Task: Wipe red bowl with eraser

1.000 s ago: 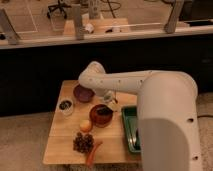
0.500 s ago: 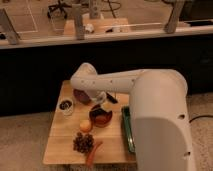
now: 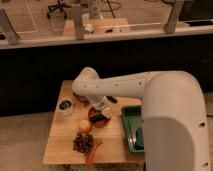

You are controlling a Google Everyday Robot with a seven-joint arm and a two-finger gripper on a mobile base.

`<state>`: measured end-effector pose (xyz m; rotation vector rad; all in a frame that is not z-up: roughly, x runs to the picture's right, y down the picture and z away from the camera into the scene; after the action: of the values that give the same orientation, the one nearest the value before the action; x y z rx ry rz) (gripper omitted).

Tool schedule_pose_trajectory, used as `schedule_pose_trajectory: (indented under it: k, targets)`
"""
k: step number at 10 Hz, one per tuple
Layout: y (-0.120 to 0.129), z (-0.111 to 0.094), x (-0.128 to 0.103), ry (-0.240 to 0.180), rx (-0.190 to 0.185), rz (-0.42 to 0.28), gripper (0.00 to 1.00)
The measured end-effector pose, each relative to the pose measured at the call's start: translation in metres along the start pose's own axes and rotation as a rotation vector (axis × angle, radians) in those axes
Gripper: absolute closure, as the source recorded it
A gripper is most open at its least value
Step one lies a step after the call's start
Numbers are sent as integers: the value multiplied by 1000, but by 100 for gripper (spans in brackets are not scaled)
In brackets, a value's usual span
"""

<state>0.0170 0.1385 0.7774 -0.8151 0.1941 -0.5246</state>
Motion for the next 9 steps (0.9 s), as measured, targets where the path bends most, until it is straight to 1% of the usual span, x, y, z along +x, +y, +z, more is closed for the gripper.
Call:
schedule_pose_trajectory:
  k: [3,5,9]
  targets:
    - [13,7,10,6,-17,-8,100]
    - [13,12,25,20,-28,12,100]
    - [-10,11,45,30,-35,56,100]
